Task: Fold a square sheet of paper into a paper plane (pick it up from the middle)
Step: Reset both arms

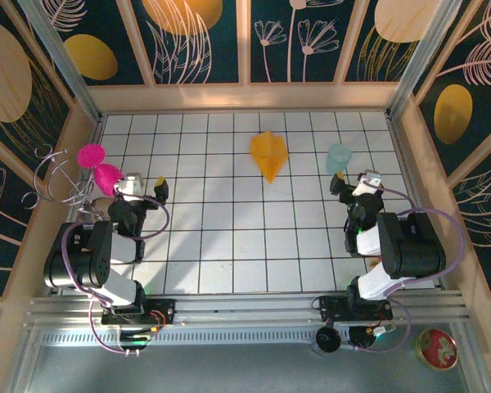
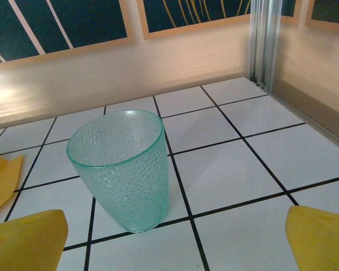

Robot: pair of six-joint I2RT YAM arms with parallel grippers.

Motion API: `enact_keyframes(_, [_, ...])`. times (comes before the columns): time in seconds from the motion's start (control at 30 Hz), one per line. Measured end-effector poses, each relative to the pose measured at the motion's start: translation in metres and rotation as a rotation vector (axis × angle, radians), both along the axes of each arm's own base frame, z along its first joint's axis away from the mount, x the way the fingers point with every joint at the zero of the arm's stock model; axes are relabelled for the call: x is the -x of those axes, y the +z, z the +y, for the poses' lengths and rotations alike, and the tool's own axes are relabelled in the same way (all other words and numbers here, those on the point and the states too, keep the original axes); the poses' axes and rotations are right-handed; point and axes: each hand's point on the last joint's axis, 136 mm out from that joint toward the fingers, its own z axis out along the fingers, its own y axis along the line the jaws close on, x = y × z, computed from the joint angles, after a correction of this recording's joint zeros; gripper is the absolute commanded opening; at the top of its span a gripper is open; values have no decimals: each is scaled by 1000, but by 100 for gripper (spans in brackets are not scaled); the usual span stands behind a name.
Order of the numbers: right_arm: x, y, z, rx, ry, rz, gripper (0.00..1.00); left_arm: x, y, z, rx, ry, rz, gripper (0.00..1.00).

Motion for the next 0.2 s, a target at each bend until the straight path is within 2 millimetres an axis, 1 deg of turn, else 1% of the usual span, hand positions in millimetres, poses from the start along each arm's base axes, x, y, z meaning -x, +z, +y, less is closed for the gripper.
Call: enact_keyframes(0.2, [0,0,0,0,0,0,99,-3,1,1,0,6,1,99])
